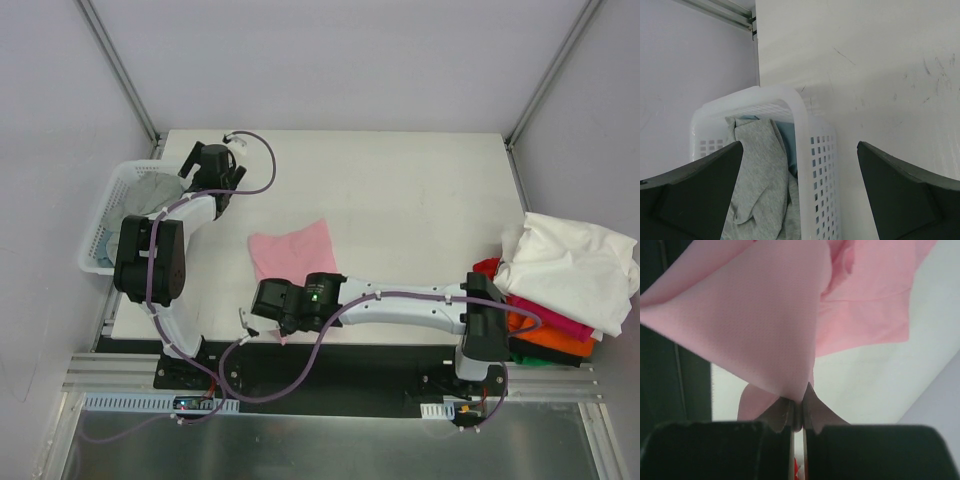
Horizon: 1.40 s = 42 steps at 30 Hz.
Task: Fold and stack the t-shirts
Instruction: Fold the long partially folded tshirt into a neat square
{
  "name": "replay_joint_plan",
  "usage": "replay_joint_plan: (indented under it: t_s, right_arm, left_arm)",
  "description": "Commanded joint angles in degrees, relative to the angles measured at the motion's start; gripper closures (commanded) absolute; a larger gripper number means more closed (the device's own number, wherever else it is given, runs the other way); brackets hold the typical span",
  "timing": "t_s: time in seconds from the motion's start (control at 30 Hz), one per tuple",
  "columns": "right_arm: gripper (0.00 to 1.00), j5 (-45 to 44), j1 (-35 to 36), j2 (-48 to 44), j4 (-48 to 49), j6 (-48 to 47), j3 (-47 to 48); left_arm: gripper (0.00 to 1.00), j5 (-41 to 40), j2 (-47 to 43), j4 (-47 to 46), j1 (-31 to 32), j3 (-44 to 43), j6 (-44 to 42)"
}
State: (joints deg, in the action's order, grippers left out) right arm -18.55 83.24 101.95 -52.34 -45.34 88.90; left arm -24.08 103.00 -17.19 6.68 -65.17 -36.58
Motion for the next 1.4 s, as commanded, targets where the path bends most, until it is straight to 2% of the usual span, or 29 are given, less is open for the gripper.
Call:
replay_joint_plan:
  t_s: [0.0, 0.27, 0.53, 0.87, 1.07, 1.37]
  right_arm:
    - [0.99, -8.2, -3.0, -2.1, 2.3, -3.6, 5.2]
    - [0.99, -11.3, -9.8, 1.5, 5.6, -9.9, 12.1]
    - [0.99, -7.6, -16.3, 9.6, 9.8, -16.3, 15.6]
    - [0.99, -3.4, -19.4, 18.4, 12.2, -19.9, 19.5]
    - [0.99, -2.6, -19.3, 19.0, 12.2, -19.7, 19.6]
    - [0.99, -4.3, -16.5, 12.1, 6.5, -15.7, 17.1]
  left_arm:
    - [0.01, 1.0, -0.4, -1.0, -0.1, -0.1, 1.4]
    - [0.01, 0.6, -0.5, -2.8, -0.1, 1.8, 0.6]
    - [0.01, 0.3, -0.5, -3.8, -0.1, 2.2, 0.2]
    - [0.01, 0.2, -1.5, -4.3, -0.1, 2.8, -1.1]
    - [0.01, 0.2, -1.4, -4.5, -0.1, 2.9, -1.4]
    - [0.01, 0.1, -1.2, -5.5, -0.1, 3.2, -2.0]
